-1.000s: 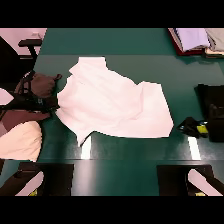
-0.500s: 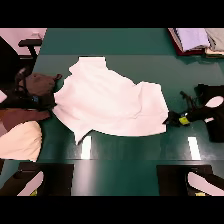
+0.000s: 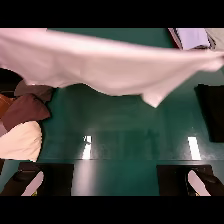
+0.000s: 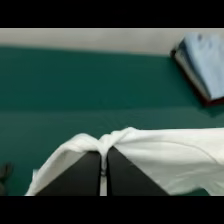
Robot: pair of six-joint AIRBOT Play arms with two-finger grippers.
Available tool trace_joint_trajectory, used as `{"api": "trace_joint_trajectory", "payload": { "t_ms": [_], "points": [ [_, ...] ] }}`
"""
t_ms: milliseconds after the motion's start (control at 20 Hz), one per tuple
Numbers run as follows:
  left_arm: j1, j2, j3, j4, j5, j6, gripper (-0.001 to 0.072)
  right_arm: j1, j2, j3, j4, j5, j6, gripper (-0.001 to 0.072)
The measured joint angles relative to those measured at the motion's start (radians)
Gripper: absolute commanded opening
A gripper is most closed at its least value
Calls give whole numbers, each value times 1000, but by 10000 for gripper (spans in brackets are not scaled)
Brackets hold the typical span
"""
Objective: Fold the shirts.
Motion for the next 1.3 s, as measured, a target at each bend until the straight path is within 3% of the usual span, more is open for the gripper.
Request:
{"api": "trace_joint_trajectory", "payload": {
  "t_ms": [250, 500, 750, 950, 1150, 1300],
  "points": [
    [0, 8, 335, -3, 76, -20, 26, -177, 48, 346, 4, 22, 37, 16],
    [0, 2, 322, 2, 98, -45, 26, -282, -46, 557, 5, 170, 105, 16],
    [0, -98, 87, 3, -43, -56, 27, -193, -176, 411, -29, 283, 149, 16],
    [0, -257, -97, 4, -141, -44, 27, -6, -322, 228, -243, 332, 207, 17],
    [0, -459, -206, 6, -140, -25, 27, 139, -513, 165, -407, 335, 238, 18],
    [0, -604, -233, -14, -64, 28, 27, 189, -672, 205, -455, 271, 237, 18]
  ]
}}
